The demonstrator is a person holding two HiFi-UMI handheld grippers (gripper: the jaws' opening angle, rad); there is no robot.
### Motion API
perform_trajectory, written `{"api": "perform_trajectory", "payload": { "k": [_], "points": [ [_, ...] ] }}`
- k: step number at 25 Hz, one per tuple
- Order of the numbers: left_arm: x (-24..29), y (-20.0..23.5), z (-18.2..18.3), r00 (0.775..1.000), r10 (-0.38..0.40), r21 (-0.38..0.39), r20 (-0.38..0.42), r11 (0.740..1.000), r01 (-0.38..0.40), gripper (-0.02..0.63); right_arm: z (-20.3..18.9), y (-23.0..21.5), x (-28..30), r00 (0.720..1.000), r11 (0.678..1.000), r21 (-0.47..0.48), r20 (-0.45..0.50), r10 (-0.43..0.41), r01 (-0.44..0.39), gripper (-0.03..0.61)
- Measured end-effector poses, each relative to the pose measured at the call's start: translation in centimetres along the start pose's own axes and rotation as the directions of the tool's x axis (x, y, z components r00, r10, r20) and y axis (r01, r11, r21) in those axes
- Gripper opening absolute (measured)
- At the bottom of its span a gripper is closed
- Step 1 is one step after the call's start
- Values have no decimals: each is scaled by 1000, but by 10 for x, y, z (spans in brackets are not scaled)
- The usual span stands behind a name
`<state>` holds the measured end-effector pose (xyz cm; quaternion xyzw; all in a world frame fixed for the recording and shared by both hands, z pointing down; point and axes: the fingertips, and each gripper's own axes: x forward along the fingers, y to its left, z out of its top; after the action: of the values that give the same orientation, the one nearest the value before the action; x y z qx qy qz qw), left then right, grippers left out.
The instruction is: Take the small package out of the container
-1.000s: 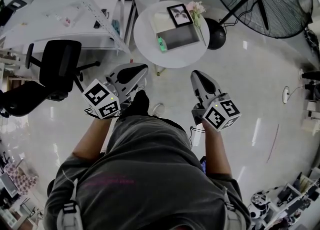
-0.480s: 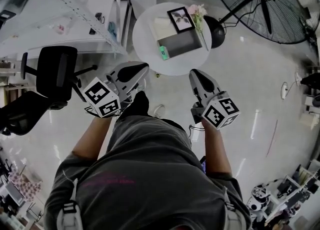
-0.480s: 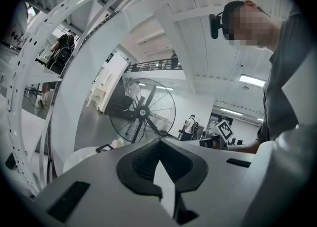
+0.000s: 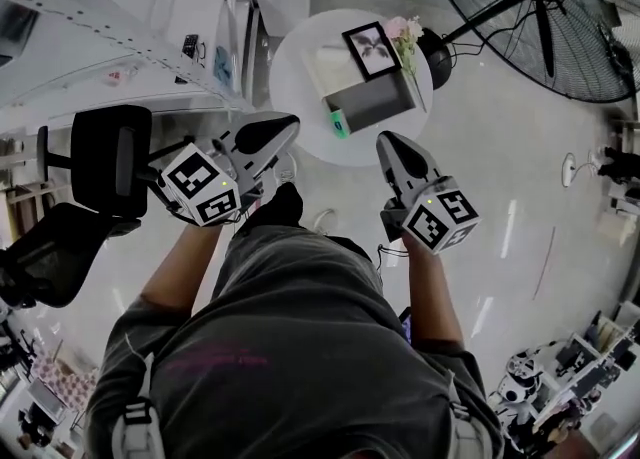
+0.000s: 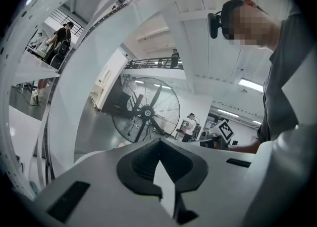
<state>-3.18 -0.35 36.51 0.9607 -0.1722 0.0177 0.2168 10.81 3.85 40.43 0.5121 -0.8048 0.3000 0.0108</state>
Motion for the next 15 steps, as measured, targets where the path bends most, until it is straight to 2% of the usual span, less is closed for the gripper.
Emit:
{"api": "perform_trajectory", "payload": {
  "k": [15],
  "points": [
    [18,87,31,996,-86,-30,-30,996,85,15,24,-12,81,997,997,27,-17,-76,76,23]
  ]
}}
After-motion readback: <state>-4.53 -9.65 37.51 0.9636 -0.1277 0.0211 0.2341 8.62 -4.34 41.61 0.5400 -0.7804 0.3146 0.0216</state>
